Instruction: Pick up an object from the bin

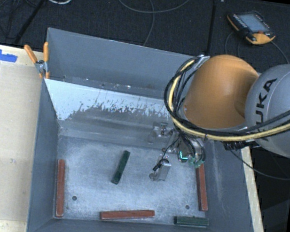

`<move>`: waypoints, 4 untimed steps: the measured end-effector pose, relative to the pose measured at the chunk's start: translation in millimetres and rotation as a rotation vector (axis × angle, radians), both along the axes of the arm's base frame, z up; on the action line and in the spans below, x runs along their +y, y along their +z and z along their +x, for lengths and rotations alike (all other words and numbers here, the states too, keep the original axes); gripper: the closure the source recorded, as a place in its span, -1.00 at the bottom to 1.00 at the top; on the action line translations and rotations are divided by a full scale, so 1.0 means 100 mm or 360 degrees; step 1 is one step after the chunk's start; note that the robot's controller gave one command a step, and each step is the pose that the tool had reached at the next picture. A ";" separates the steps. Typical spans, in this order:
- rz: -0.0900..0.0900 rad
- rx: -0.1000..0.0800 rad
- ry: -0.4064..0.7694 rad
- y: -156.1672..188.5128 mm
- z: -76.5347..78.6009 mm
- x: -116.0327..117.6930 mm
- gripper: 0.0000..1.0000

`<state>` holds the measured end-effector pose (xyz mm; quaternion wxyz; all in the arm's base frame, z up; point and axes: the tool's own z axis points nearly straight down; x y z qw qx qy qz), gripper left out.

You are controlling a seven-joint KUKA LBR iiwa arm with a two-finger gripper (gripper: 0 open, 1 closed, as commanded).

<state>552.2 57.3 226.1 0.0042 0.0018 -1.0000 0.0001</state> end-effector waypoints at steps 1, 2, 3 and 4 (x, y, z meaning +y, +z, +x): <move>0.0001 -0.0011 -0.0002 0.04 0.01 0.00 -1.00; -0.0001 -0.0023 0.0113 -0.27 0.16 0.32 -1.00; 0.0004 -0.0004 0.0479 -0.38 0.30 0.52 -1.00; 0.0003 -0.0030 0.0648 -0.69 0.34 0.46 -1.00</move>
Offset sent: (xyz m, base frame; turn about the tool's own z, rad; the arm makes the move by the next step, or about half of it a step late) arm 0.0440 0.1127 -0.1094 -0.2563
